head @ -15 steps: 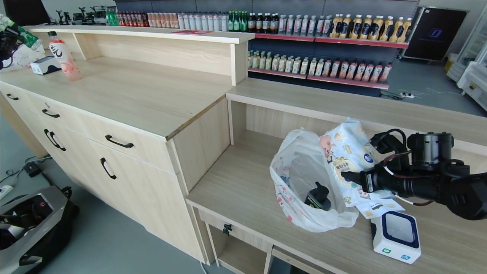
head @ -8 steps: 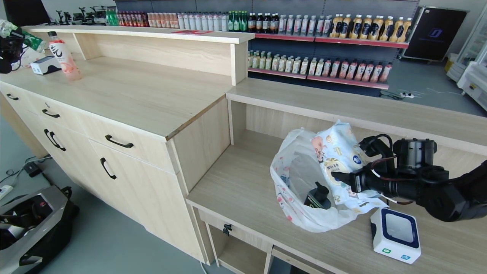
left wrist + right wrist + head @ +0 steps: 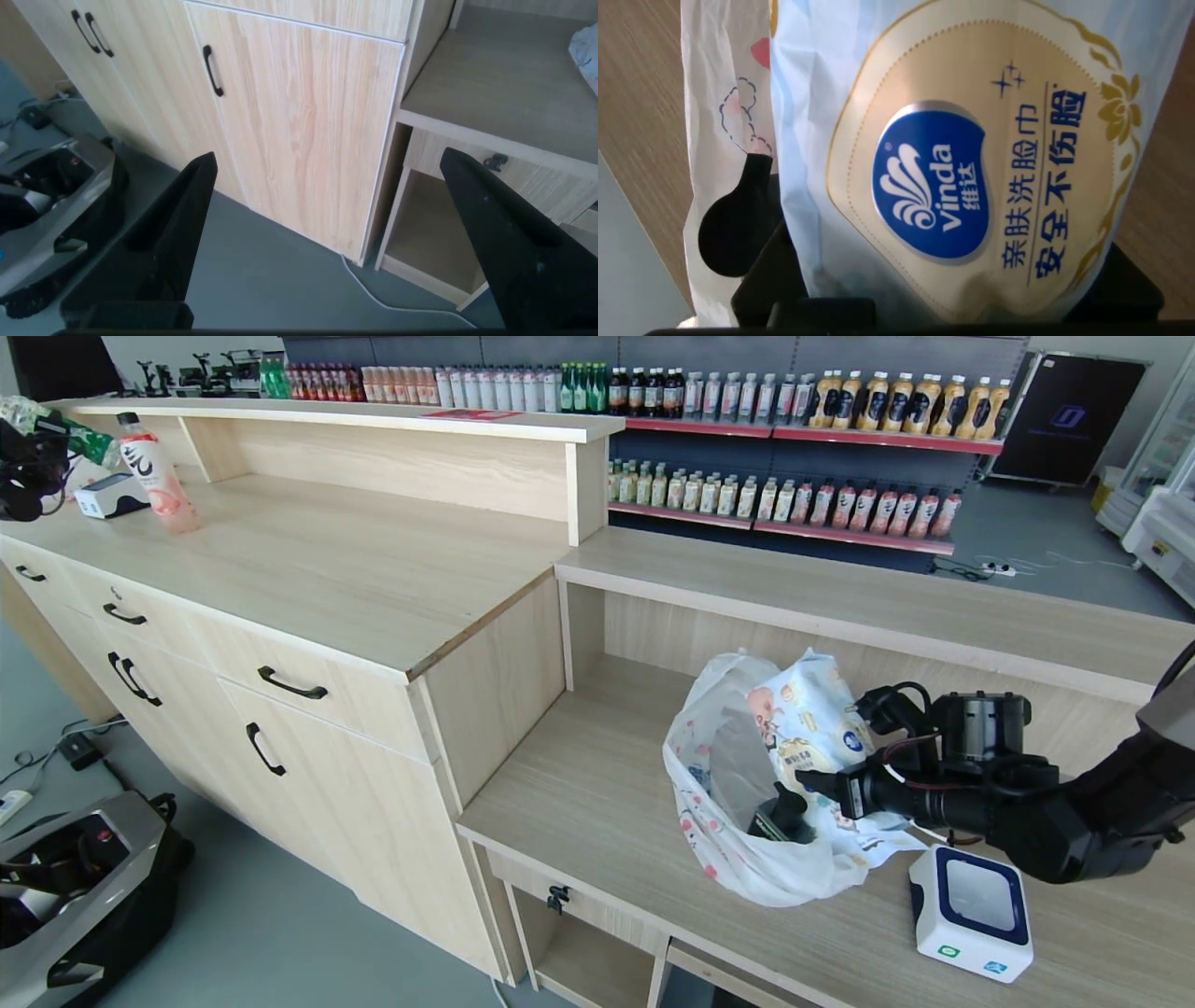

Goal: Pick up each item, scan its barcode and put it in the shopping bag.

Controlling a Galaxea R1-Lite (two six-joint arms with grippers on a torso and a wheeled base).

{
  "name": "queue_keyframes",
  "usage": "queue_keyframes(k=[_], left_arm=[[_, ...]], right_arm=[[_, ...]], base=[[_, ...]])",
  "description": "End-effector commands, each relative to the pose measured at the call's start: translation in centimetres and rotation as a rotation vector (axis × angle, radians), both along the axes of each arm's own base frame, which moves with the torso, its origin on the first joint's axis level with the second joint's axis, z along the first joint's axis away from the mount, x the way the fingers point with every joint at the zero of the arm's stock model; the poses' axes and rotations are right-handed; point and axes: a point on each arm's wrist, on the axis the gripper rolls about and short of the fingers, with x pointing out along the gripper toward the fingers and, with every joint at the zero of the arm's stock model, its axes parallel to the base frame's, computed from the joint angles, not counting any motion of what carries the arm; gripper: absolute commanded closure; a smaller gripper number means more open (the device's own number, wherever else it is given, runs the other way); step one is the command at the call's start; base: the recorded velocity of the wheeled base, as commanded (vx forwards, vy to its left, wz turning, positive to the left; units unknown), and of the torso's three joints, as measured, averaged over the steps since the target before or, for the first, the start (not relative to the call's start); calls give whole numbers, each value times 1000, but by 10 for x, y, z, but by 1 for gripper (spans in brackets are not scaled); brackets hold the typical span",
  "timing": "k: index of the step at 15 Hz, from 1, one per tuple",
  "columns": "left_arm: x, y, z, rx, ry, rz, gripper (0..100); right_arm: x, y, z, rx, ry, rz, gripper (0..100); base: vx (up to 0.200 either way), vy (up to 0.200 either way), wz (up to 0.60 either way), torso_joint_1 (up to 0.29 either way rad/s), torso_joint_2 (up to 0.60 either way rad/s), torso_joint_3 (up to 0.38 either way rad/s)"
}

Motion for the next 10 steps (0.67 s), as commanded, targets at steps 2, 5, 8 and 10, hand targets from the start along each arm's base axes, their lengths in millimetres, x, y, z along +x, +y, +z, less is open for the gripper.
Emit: queue_keyframes(k=[2,5,8,10], left_arm=[[0,0,0,0,0,1,0],[0,0,0,0,0,1,0],[0,0,0,0,0,1,0],[0,0,0,0,0,1,0]], right_arm=[[6,1,-7,-2,9,3,100],[5,4,-14,-21,32,18,100],[6,4,-21,-52,38,34,100],[7,4,-24,-55,44,34,100]], base=[[0,0,0,0,0,0],[0,0,0,0,0,0],[0,0,0,0,0,0],[0,0,0,0,0,0]])
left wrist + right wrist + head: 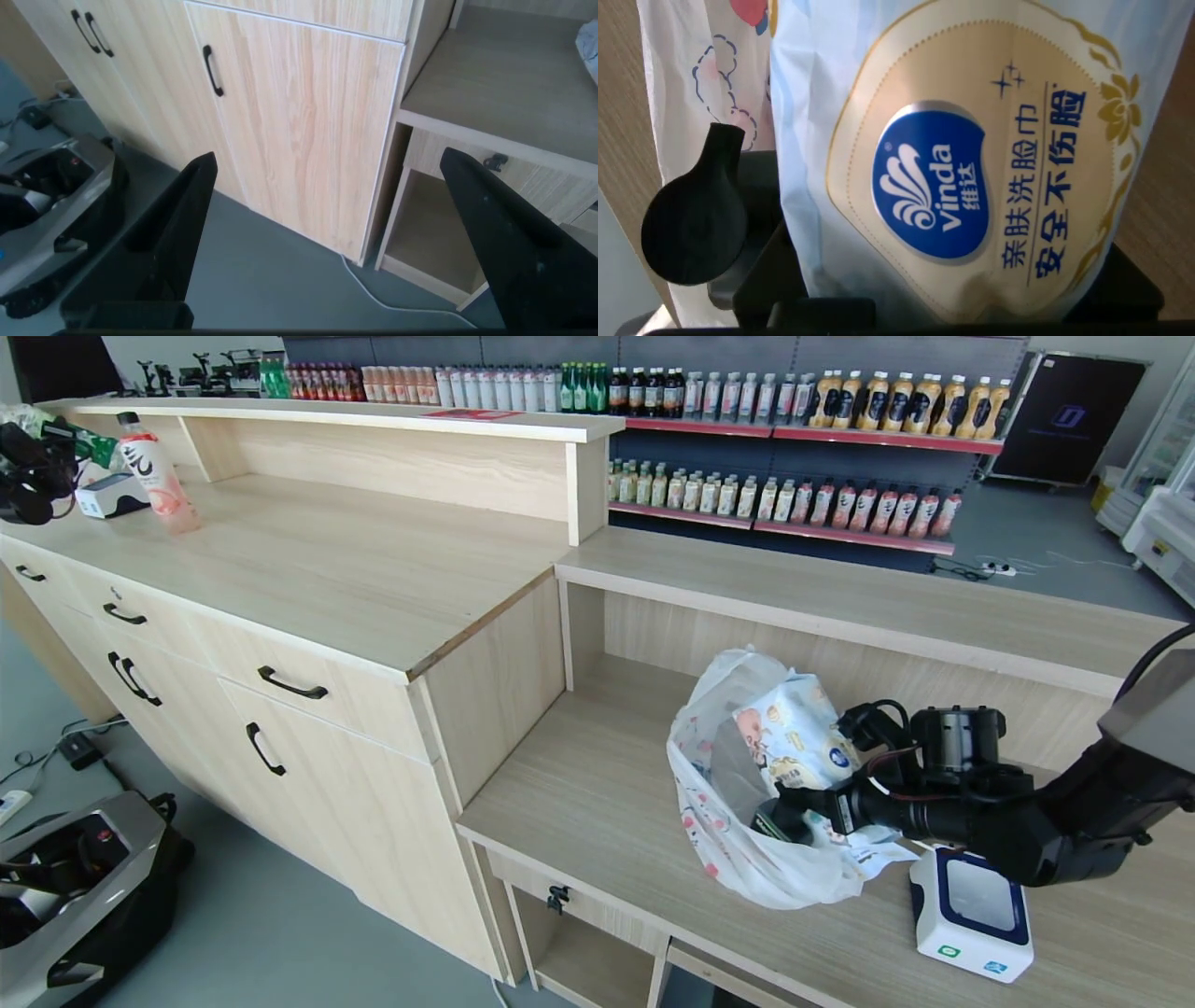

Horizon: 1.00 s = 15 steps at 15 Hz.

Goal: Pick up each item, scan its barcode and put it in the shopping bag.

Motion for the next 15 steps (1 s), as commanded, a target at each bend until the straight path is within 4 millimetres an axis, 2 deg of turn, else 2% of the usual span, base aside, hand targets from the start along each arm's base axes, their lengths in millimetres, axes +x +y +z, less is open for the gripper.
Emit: queue_keyframes(k=[1,5,7,10,15], left_arm=[[0,0,0,0,0,1,0],[0,0,0,0,0,1,0],[0,0,0,0,0,1,0],[0,0,0,0,0,1,0],[0,0,0,0,0,1,0]], right_arm=[[1,0,-3,-4,5,2,100],[9,3,-2,3,-13,4,100],[22,11,5,41,-45,5,100],[29,17,7,47,-62,15,100],[28,20,-8,35,-26,24,100]], base=[[0,0,0,0,0,0],[0,0,0,0,0,0],[0,0,0,0,0,0],[0,0,0,0,0,0],[0,0,0,0,0,0]])
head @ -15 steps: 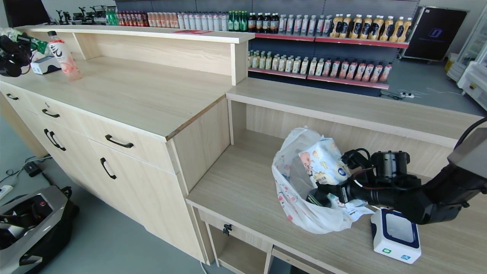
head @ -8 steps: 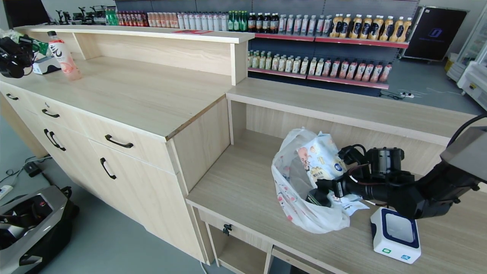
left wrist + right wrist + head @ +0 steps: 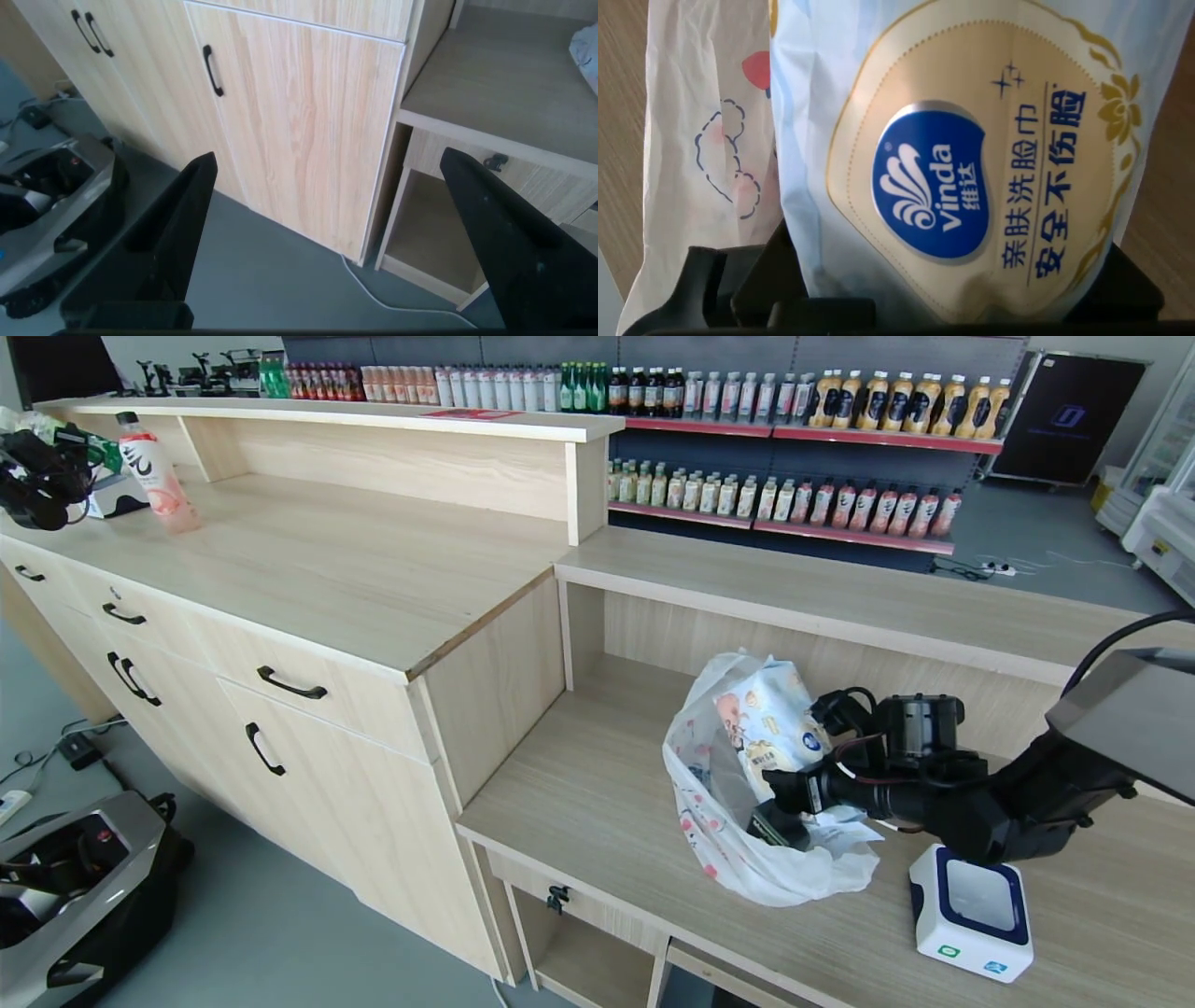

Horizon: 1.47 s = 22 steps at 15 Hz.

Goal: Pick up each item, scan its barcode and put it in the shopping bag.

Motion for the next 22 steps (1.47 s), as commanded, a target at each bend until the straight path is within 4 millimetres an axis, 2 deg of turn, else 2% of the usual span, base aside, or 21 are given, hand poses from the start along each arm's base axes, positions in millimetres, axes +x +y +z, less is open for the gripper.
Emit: queue_keyframes(k=[1,9,10,17,21,22], left_arm=[[0,0,0,0,0,1,0],[0,0,0,0,0,1,0],[0,0,0,0,0,1,0],[0,0,0,0,0,1,0],[0,0,0,0,0,1,0],[0,0,0,0,0,1,0]], right_arm=[[1,1,-5,-2,10,3,100],[12,3,-12,5,7,0,100],[13,3,-13,3,8,1,0],[17,8,-4,11,-31,12,0],[11,1,36,19,-125,1,0],[5,-2,52,23,-158,-5,0]], base=[[0,0,0,0,0,0],[0,0,0,0,0,0],[0,0,0,0,0,0],[0,0,0,0,0,0],[0,0,0,0,0,0],[0,0,0,0,0,0]])
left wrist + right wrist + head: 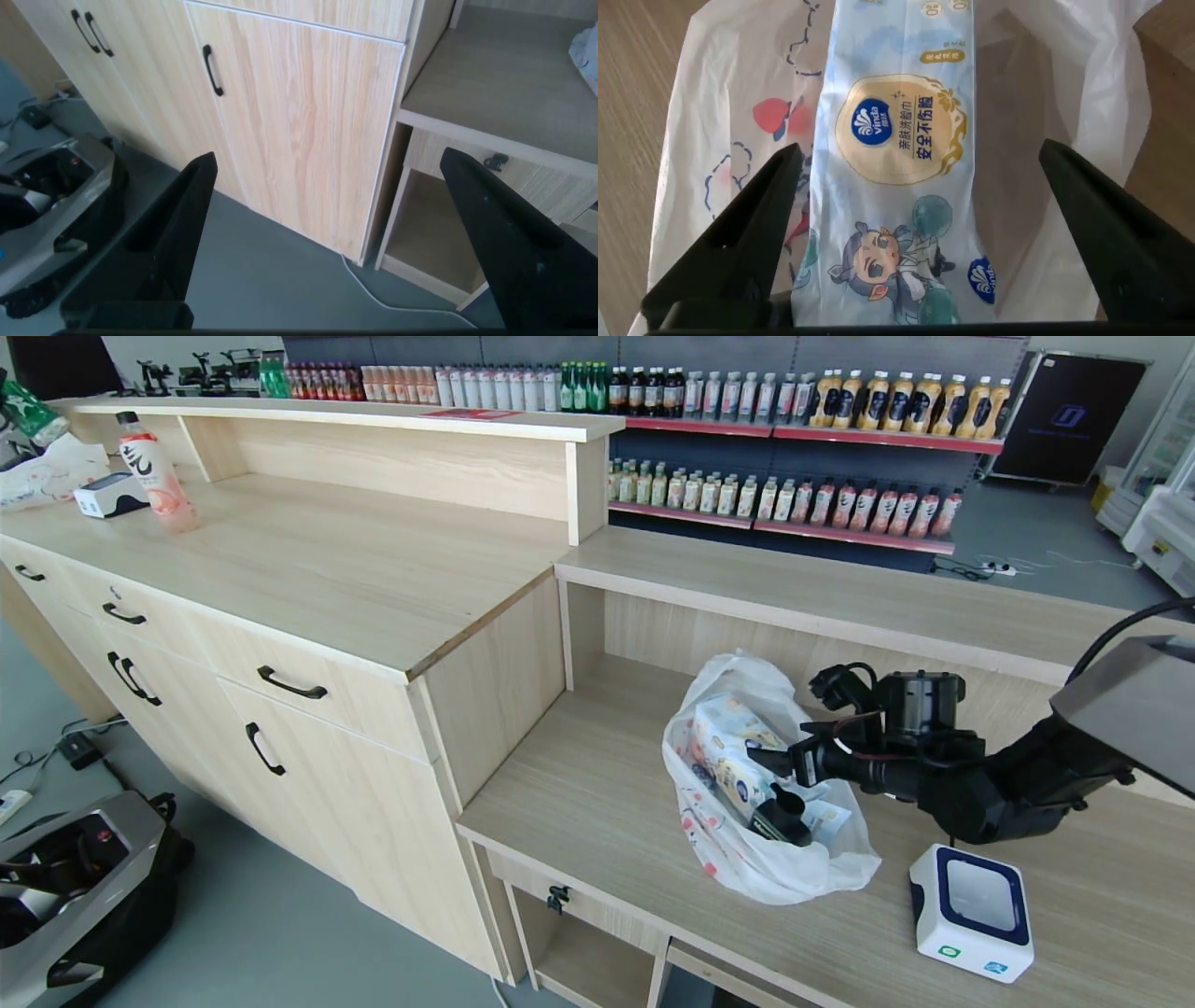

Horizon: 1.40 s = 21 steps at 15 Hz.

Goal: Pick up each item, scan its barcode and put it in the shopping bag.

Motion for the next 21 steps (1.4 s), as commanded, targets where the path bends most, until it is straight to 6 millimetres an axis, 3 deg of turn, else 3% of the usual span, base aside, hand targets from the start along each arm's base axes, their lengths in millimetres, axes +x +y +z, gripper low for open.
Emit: queue_keyframes(k=[1,3,6,9,13,15,16,17,18,21], left_arm=[[0,0,0,0,0,1,0],[0,0,0,0,0,1,0],[0,0,0,0,0,1,0],[0,0,0,0,0,1,0],[0,0,0,0,0,1,0],[0,0,0,0,0,1,0],[0,0,0,0,0,1,0],[0,0,0,0,0,1,0],[0,0,0,0,0,1,0],[0,0,0,0,0,1,0]], right_arm=[[-15,-6,42,14,-93,-10,0],[-34,-9,70,19,-132,-11,0],[-86,-17,120,10,-203,-14,0],[-128,-40,150,-147,-330,-30,0],[-200,-49,247,-145,-344,-126,0],[-236,-53,280,-108,-276,-242,0],[-244,-55,284,-111,-258,-273,0],[-264,-61,284,-126,-219,-331,0],[-277,-64,277,-129,-185,-369,0],[-318,-69,236,-134,-107,-519,0]], base=[[0,0,0,0,0,0],[0,0,0,0,0,0],[0,0,0,0,0,0],[0,0,-200,2,2,1],[0,0,-600,0,4,4],[0,0,-600,-2,2,2],[0,0,-600,2,-2,2],[0,0,-600,-2,2,2],[0,0,-600,7,-2,7],[0,0,-600,-2,4,2]])
